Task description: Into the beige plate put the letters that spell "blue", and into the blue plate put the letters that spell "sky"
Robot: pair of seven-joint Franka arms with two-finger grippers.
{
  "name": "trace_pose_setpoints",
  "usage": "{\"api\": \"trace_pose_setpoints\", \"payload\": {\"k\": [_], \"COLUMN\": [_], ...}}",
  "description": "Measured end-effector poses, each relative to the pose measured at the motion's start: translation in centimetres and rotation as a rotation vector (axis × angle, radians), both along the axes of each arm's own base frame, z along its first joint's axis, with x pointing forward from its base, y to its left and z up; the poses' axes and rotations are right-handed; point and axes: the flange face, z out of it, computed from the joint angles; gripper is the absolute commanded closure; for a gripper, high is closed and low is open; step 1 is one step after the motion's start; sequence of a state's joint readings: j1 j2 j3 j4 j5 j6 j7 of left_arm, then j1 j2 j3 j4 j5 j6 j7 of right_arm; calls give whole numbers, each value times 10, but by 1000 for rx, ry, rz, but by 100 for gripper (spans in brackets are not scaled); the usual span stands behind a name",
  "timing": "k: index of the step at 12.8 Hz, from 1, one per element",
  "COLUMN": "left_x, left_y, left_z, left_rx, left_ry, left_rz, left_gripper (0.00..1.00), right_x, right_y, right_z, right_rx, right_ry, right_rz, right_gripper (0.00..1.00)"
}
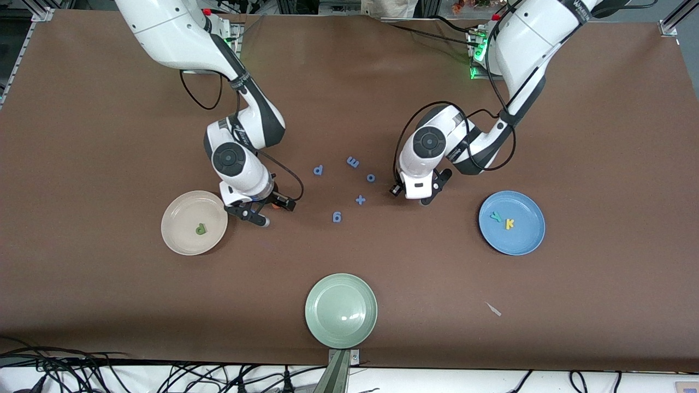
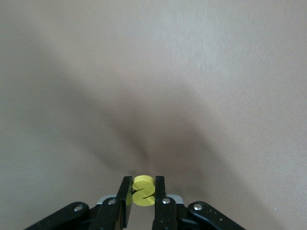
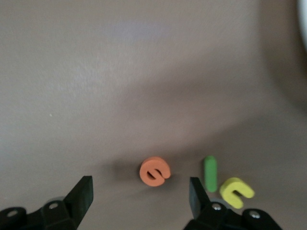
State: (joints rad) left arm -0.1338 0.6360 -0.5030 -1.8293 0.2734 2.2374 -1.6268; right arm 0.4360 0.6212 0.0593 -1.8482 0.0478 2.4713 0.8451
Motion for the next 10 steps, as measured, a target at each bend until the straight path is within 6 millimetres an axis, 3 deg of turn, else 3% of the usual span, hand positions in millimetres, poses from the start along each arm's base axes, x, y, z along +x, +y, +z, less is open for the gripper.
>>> {"api": "trace_pose_setpoints", "payload": {"k": [4,8,10], "left_x": [23,53,65], "left_y": [12,61,85], "left_z": [59,100,110], "left_rx": [74,89,71], "left_ry": [64,133,170], "left_rz": [-170,-302,-391], "left_gripper": [100,100,100], "right_x": [-7,-8,-7], "right_y": [1,0,-2], "right_z": [-16,-17,-16], "right_rx": [-12,-14,-16], "right_ry": [24,27,25], "right_rz": [2,2,1], "right_gripper": [11,12,15]}}
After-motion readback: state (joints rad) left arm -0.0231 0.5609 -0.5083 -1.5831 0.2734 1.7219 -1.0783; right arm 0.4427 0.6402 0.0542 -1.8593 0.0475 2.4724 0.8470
